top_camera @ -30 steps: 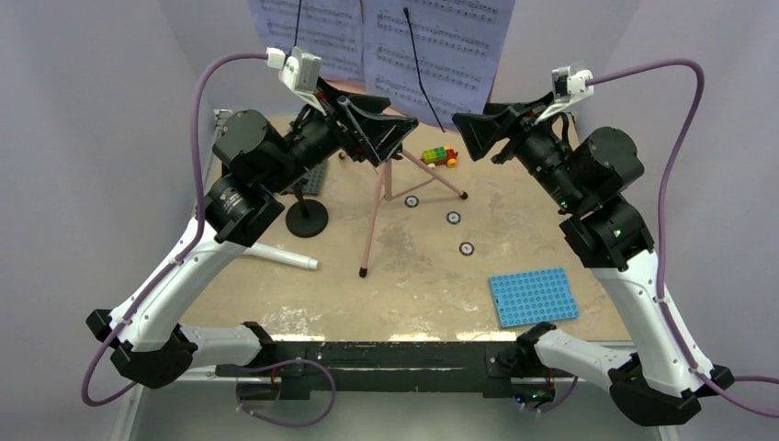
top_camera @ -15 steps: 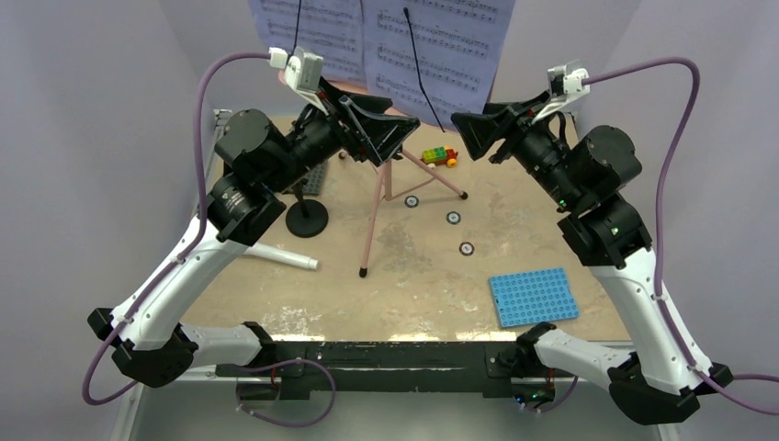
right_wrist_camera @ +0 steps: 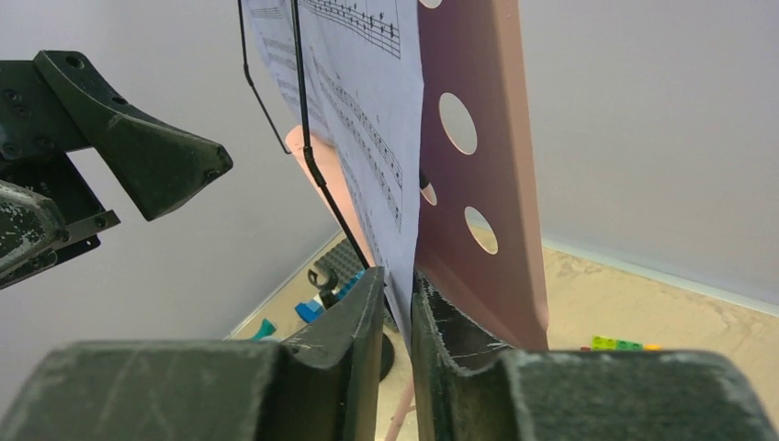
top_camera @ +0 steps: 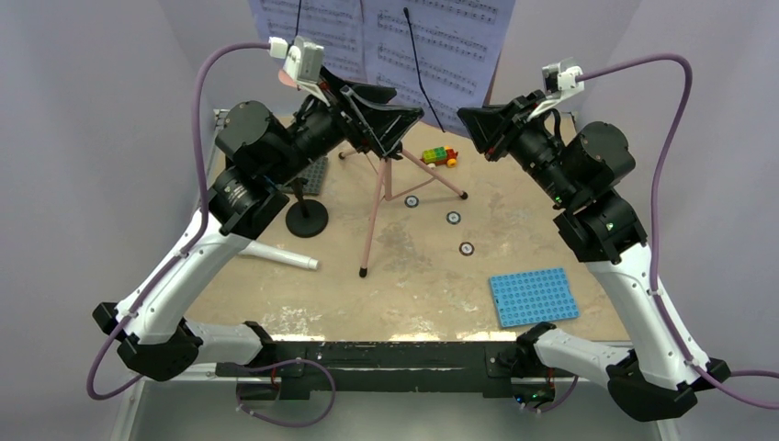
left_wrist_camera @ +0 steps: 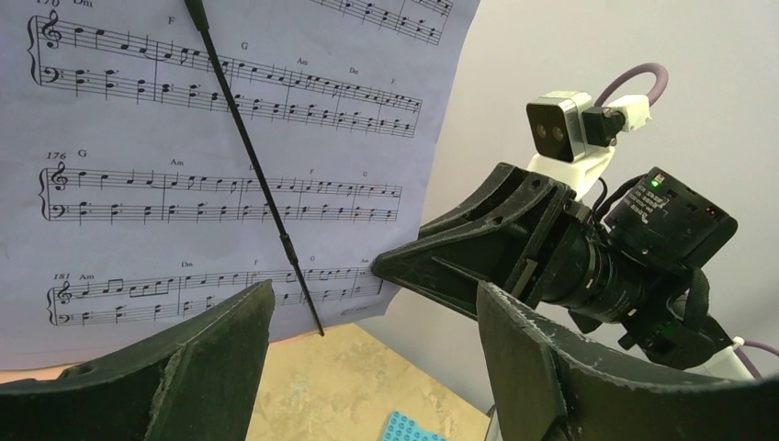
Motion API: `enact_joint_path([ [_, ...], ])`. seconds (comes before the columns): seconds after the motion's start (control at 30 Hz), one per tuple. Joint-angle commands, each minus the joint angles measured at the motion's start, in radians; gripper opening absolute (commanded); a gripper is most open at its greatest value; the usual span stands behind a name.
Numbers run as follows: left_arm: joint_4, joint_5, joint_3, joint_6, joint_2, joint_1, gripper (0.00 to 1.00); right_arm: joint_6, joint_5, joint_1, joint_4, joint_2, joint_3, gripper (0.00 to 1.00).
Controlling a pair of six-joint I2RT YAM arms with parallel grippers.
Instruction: Pack up the instrument practice props
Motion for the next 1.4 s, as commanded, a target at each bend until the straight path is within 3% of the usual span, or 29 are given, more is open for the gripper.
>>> enact_joint_path([
  [0.0, 0.046, 0.006, 0.055, 0.025, 0.013, 0.008, 0.84, 0.001, -0.016, -0.005, 0.051, -0.017, 0.017, 0.17],
  [0.17, 0.046, -0.009, 0.086, 0.047, 0.038, 0.013, 0.83, 0.002, -0.016, -0.005, 0.051, -0.015, 0.016, 0.0],
  [0.4, 0.039, -0.066, 0.121, 0.071, 0.079, 0.024, 0.78, -0.002, -0.013, -0.005, 0.047, -0.02, 0.012, 0.0],
  [0.67, 0.034, -0.095, 0.165, 0.059, 0.128, 0.054, 0.58, -0.002, -0.014, -0.005, 0.038, -0.011, 0.016, 0.0],
  [0.97, 0.049, -0.083, 0.192, 0.074, 0.156, 0.056, 0.57, 0.007, -0.02, -0.005, 0.037, -0.01, 0.022, 0.0],
  [1.37, 0.049, -0.042, 0.236, 0.055, 0.224, 0.056, 0.47, 0.021, -0.029, -0.006, 0.032, -0.017, 0.022, 0.0],
])
